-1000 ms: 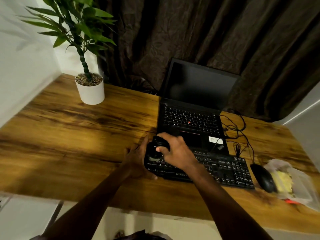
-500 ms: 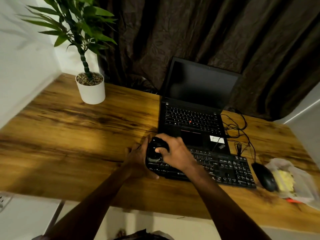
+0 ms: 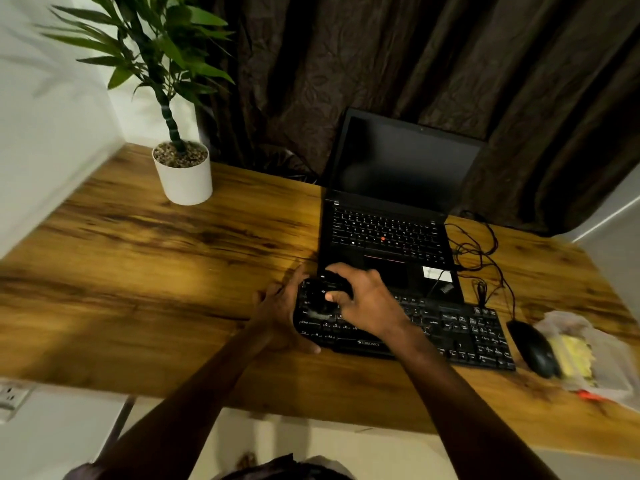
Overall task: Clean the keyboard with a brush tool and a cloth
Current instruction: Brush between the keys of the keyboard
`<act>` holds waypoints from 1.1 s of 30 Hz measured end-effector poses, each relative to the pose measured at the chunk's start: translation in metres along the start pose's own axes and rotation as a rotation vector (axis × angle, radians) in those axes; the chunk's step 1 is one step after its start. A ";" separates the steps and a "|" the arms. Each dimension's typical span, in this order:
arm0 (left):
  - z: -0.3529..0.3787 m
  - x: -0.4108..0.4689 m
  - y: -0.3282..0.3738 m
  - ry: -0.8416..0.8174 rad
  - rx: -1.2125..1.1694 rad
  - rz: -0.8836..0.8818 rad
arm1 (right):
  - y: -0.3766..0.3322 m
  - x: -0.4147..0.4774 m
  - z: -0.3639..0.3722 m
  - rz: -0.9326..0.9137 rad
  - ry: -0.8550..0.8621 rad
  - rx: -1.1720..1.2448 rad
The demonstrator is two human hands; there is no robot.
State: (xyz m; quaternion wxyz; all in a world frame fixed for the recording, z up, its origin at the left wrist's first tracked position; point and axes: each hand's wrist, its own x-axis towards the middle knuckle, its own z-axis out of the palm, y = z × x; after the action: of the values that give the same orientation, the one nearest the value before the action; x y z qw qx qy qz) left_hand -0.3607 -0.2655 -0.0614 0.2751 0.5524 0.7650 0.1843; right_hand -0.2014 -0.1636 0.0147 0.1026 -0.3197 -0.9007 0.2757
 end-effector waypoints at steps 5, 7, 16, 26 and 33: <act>0.002 0.005 -0.005 0.005 -0.030 -0.007 | 0.009 0.001 -0.013 0.020 -0.036 -0.130; 0.002 0.004 -0.005 -0.001 -0.028 -0.006 | 0.005 0.002 -0.008 0.017 -0.024 -0.077; 0.002 0.004 -0.007 0.006 0.000 0.019 | 0.029 -0.004 -0.021 0.097 -0.015 -0.091; 0.000 0.003 -0.004 0.010 -0.036 0.023 | 0.014 -0.008 -0.014 0.040 0.000 0.018; 0.004 0.003 -0.010 0.029 -0.037 0.041 | 0.022 -0.014 -0.024 0.048 -0.011 -0.162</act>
State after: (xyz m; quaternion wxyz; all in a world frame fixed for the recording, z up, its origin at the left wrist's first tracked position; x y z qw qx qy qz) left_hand -0.3664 -0.2660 -0.0704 0.2704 0.5600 0.7538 0.2122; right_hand -0.1704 -0.1477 0.0217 0.0649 -0.3471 -0.9126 0.2061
